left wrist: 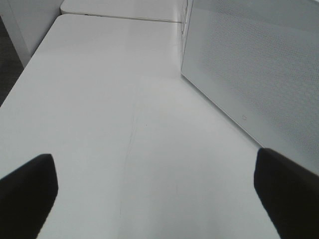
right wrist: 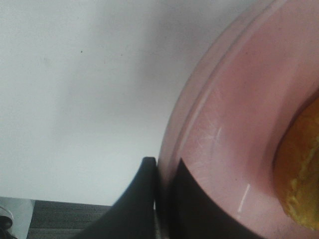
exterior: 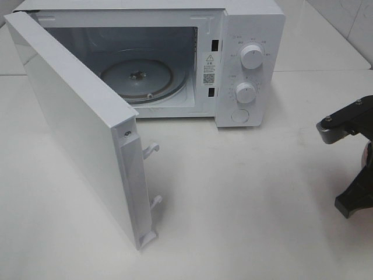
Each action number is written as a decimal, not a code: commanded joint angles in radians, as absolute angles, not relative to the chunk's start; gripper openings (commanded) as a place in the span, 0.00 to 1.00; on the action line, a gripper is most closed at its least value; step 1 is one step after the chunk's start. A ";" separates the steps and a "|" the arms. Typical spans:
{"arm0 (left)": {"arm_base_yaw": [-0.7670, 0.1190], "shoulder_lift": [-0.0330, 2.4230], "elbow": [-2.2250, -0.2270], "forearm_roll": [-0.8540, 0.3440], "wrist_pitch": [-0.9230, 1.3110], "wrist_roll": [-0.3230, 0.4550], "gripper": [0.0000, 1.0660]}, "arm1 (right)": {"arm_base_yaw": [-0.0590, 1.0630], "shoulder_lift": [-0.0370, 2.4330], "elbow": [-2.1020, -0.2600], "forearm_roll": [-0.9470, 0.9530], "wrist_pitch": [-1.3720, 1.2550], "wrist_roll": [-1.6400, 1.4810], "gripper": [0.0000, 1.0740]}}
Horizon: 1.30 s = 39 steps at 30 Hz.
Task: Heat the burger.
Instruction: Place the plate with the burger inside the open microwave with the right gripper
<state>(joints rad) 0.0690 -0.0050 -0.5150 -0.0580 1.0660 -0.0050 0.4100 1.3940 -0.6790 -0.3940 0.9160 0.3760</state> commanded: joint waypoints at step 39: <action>0.070 -0.009 -0.524 -0.057 1.064 -0.014 0.94 | 0.777 0.965 -0.582 -0.544 1.122 0.030 0.00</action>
